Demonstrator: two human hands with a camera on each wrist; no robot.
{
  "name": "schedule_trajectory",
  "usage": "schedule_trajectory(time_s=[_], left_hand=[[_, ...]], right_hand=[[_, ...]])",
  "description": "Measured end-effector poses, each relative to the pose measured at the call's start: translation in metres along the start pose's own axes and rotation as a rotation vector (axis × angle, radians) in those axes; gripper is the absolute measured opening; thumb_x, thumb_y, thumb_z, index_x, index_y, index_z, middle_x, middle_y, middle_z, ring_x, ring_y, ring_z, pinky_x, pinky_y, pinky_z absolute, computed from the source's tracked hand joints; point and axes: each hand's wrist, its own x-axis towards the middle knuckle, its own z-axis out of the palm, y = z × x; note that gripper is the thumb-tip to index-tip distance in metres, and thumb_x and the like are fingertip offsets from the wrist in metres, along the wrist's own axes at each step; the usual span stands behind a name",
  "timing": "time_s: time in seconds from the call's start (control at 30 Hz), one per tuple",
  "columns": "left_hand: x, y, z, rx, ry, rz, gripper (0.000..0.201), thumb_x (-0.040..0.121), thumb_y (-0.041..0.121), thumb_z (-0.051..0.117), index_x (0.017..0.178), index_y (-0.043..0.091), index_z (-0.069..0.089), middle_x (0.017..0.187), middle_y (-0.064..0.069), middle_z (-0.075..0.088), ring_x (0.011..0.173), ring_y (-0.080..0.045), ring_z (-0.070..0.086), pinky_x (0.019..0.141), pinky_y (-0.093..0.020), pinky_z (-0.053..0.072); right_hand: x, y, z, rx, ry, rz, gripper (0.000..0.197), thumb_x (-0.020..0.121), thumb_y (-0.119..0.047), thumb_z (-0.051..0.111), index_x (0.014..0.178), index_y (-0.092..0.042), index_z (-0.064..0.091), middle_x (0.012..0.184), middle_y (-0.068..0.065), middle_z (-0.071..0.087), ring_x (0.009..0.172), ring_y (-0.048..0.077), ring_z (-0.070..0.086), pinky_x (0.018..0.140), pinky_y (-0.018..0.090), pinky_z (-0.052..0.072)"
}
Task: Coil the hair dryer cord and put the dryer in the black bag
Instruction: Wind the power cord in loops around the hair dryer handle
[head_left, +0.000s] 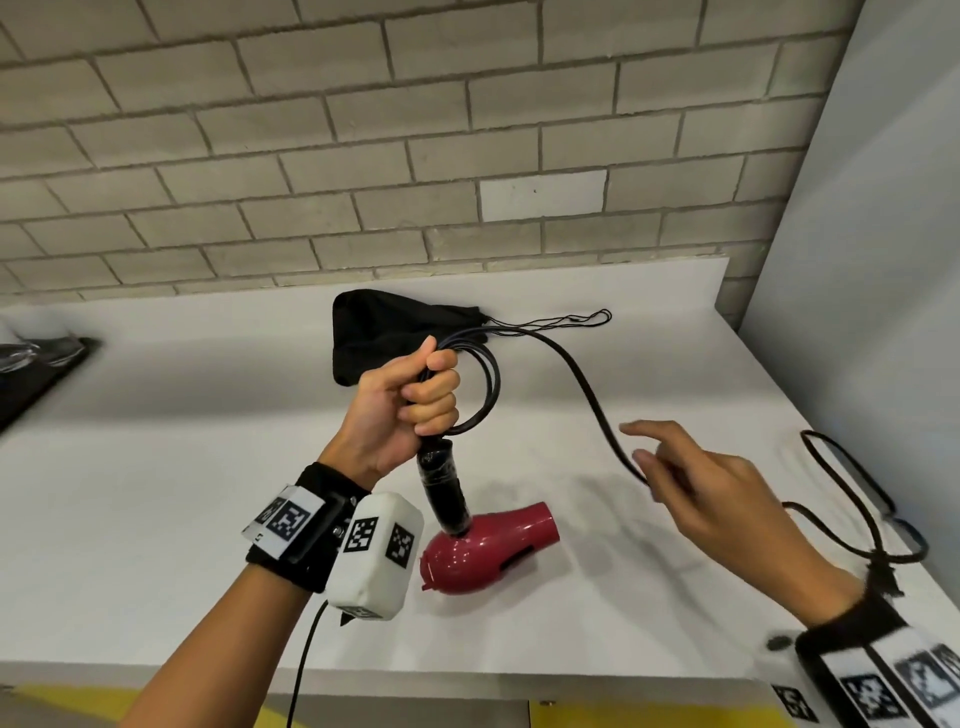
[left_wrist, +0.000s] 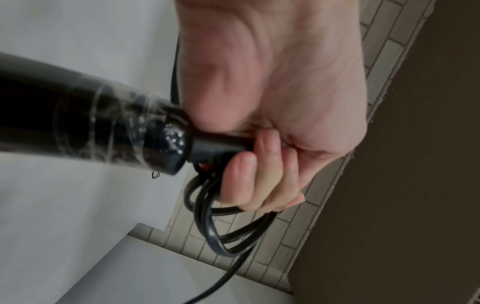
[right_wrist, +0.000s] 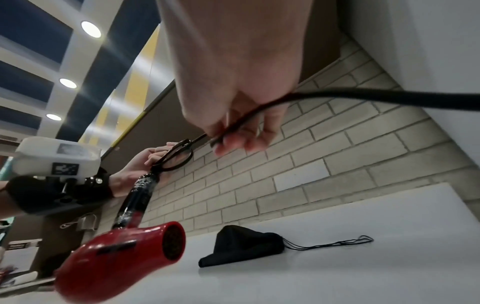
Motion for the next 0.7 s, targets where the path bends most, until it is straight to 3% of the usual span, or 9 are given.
schedule_trajectory(time_s=[0.07, 0.13, 0.2, 0.33, 0.47, 0.7], left_hand=[[0.0, -0.001, 0.002, 0.034, 0.019, 0.001, 0.029, 0.095, 0.026, 0.039, 0.074, 0.015, 0.053, 0.051, 0.009, 0.023, 0.038, -0.005, 0.017, 0.037, -0.016, 0.026], [0.001, -0.004, 0.003, 0.047, 0.015, -0.009, 0.03, 0.095, 0.027, 0.037, 0.073, 0.016, 0.054, 0.051, 0.009, 0.023, 0.038, -0.005, 0.017, 0.037, -0.016, 0.025], [0.003, -0.009, 0.005, 0.062, 0.005, -0.025, 0.029, 0.095, 0.028, 0.039, 0.073, 0.016, 0.054, 0.052, 0.009, 0.023, 0.038, -0.005, 0.017, 0.037, -0.016, 0.025], [0.011, -0.022, 0.015, 0.119, -0.005, -0.039, 0.028, 0.095, 0.029, 0.039, 0.074, 0.016, 0.053, 0.053, 0.009, 0.022, 0.038, -0.004, 0.016, 0.038, -0.016, 0.024], [0.019, -0.033, 0.027, 0.166, -0.011, -0.036, 0.026, 0.096, 0.029, 0.037, 0.077, 0.015, 0.049, 0.055, 0.009, 0.021, 0.039, -0.004, 0.016, 0.039, -0.015, 0.026], [0.026, -0.05, 0.046, 0.33, -0.032, -0.078, 0.024, 0.098, 0.026, 0.031, 0.08, 0.014, 0.042, 0.052, 0.012, 0.032, 0.037, 0.0, 0.028, 0.043, -0.016, 0.034]], right_hand=[[-0.013, 0.001, -0.006, -0.072, 0.092, -0.13, 0.034, 0.092, -0.048, 0.047, 0.116, -0.026, 0.055, 0.056, -0.012, 0.046, 0.044, 0.005, 0.034, 0.043, 0.021, 0.038], [-0.023, 0.005, -0.01, -0.145, 0.122, -0.233, 0.034, 0.089, -0.042, 0.055, 0.111, -0.018, 0.066, 0.058, -0.008, 0.051, 0.041, 0.007, 0.039, 0.039, 0.023, 0.037], [-0.027, 0.011, -0.009, -0.26, 0.136, -0.23, 0.03, 0.093, -0.032, 0.053, 0.107, -0.013, 0.072, 0.062, -0.004, 0.06, 0.038, 0.017, 0.045, 0.034, 0.027, 0.035], [-0.027, 0.008, 0.001, -0.319, -0.013, -0.204, 0.028, 0.093, -0.03, 0.047, 0.101, -0.018, 0.072, 0.069, -0.005, 0.068, 0.038, 0.019, 0.052, 0.035, 0.022, 0.027], [-0.021, -0.019, 0.009, -0.315, -0.104, -0.317, 0.021, 0.089, -0.03, 0.05, 0.096, -0.026, 0.07, 0.06, -0.009, 0.058, 0.036, 0.015, 0.045, 0.04, 0.02, 0.016], [-0.006, -0.058, 0.006, -0.257, -0.132, -0.431, 0.022, 0.092, -0.031, 0.046, 0.091, -0.027, 0.068, 0.058, -0.007, 0.051, 0.04, 0.014, 0.033, 0.037, 0.022, 0.019]])
